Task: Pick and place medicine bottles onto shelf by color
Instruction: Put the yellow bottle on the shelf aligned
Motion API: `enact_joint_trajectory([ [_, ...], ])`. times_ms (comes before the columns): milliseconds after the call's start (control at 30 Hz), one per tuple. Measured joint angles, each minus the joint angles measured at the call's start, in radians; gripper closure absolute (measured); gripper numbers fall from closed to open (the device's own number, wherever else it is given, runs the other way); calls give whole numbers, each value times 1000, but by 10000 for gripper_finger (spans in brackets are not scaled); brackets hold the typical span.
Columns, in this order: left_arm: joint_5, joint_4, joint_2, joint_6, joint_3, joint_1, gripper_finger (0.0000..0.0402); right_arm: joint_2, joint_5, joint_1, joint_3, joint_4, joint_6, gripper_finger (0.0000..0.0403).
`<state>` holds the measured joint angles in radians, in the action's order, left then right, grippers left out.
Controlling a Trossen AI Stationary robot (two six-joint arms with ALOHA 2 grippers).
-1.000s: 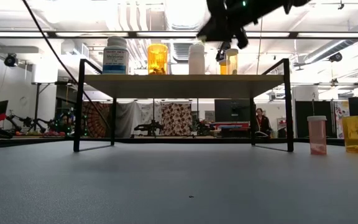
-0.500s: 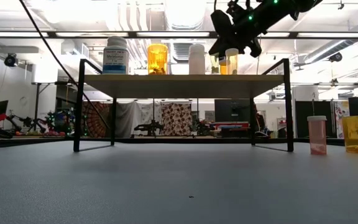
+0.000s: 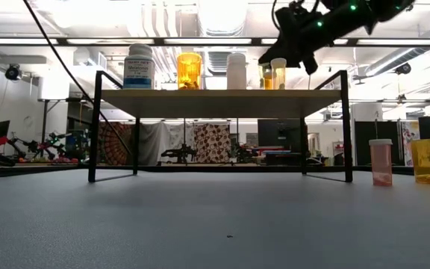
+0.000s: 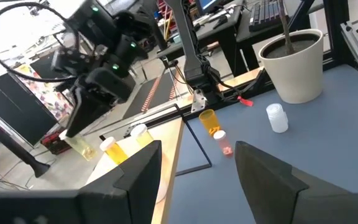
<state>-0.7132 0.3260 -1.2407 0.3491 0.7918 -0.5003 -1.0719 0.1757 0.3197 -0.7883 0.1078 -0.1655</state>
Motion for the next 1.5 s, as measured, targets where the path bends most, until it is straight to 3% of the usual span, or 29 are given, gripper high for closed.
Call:
enact_joint_trajectory([
  [367, 0, 3, 0, 2, 0, 1, 214, 12, 79, 8, 156, 223, -51, 305],
  [767, 1, 2, 0, 3, 0, 1, 214, -56, 87, 8, 156, 228, -62, 304],
  [1500, 1, 2, 0, 4, 0, 1, 214, -67, 87, 8, 156, 230, -74, 254],
])
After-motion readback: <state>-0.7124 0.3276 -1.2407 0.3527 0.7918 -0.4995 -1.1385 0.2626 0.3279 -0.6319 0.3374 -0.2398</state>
